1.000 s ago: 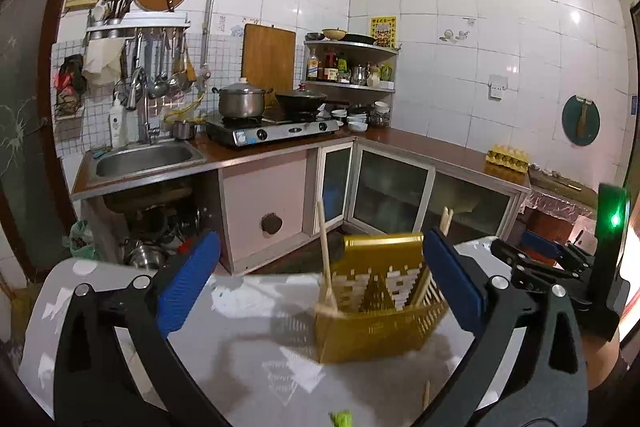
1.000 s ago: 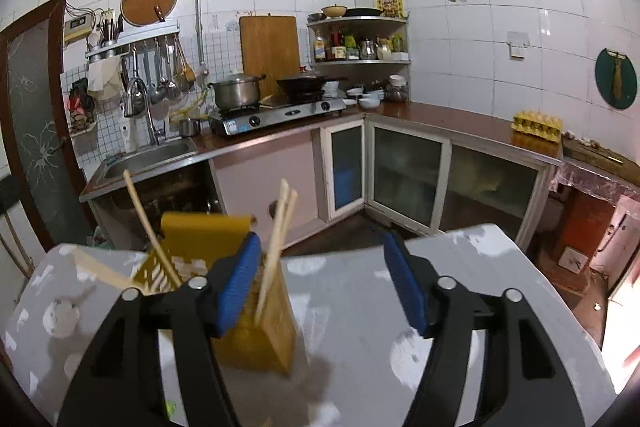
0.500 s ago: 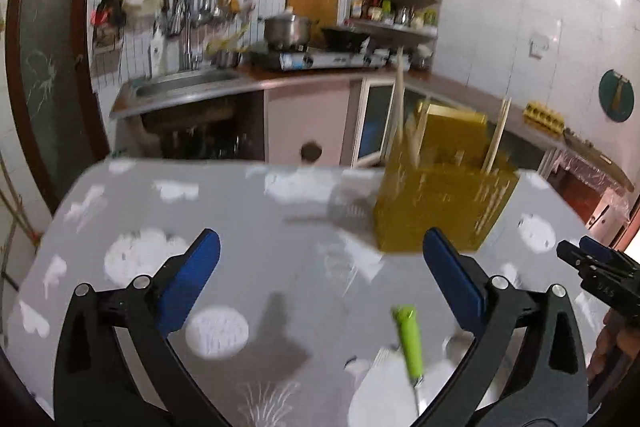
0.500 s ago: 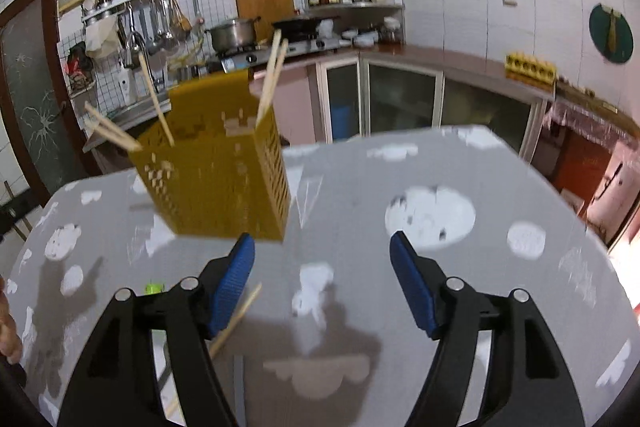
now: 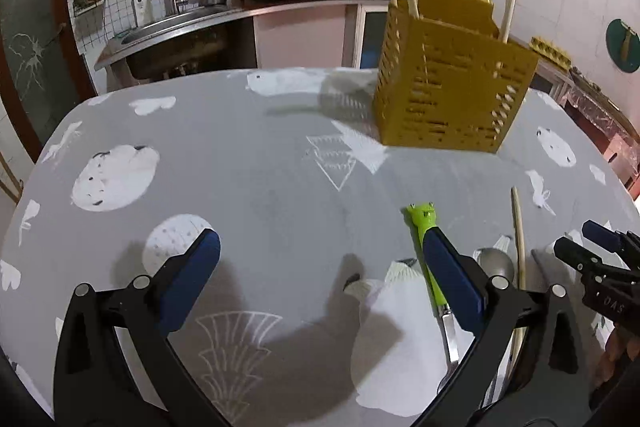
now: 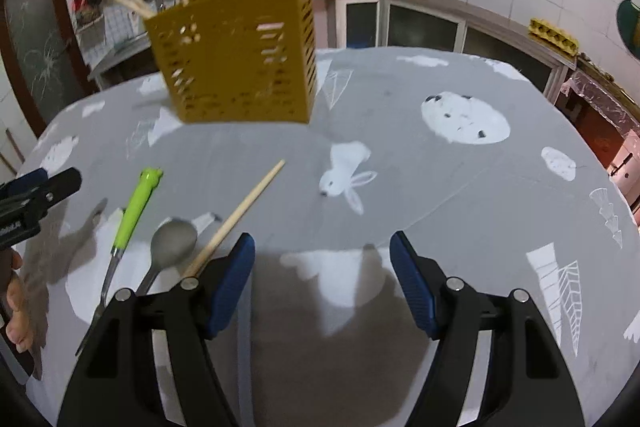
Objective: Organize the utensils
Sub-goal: 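Move both open tools back toward the frog fork and small spoon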
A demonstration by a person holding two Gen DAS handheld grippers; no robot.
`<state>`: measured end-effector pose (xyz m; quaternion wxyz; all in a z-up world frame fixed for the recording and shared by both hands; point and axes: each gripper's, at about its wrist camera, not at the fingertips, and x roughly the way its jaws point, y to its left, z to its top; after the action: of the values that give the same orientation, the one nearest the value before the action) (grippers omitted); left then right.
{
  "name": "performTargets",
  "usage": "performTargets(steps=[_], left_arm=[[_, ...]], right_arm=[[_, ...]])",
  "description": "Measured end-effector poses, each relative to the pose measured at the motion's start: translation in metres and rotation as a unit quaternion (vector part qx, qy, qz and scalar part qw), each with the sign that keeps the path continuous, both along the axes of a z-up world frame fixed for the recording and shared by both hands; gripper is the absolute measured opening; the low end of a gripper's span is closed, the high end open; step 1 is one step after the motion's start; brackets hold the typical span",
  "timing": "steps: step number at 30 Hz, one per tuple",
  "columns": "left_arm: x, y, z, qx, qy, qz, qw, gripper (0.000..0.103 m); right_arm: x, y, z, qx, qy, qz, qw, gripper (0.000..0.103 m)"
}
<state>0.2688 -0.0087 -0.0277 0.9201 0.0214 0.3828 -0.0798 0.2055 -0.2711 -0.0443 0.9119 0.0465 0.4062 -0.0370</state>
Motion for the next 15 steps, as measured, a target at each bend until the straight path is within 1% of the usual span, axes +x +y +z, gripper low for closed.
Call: performTargets(steps=[3,8,12,15], left_arm=[[0.001,-0.003,-0.006,0.001,0.010,0.003,0.9999,0.098],[0.008,-0.008,-0.015,-0.007,0.035,0.003,0.9993,0.098],[0.010,-0.019,-0.018,-0.002,0.036,-0.004,0.9993,0.098],[0.012,-0.027,-0.019,0.000,0.036,-0.008,0.9993,0.098]], right_arm=[[0.000,0.005,0.001,-0.001,0.006,0.005,1.000,0.069],[0.001,0.013,-0.005,-0.005,0.021,0.013,1.000,0.068],[0.003,0.014,-0.010,-0.012,0.031,0.012,0.999,0.068],[0.005,0.016,-0.015,-0.026,0.036,0.012,0.999,0.066]])
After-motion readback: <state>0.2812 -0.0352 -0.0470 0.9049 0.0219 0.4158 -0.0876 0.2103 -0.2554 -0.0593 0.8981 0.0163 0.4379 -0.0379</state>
